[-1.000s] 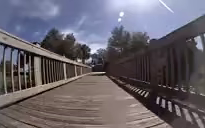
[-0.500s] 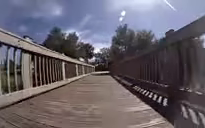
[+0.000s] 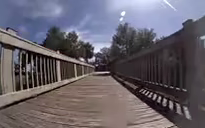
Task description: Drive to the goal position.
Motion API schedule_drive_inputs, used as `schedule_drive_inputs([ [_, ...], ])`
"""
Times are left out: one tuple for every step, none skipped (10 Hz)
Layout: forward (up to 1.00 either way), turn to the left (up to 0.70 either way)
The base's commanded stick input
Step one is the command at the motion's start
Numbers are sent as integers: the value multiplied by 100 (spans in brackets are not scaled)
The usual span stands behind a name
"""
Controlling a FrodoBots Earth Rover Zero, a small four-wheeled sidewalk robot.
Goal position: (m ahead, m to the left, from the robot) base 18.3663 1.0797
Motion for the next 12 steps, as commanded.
schedule_drive_inputs([
  [83, 22],
  [83, 29],
  [83, 14],
  [83, 1],
  [83, 0],
  [83, 0],
  [83, 0],
  [83, 0],
  [83, 0],
  [83, 0],
  [83, 0],
  [83, 0],
])
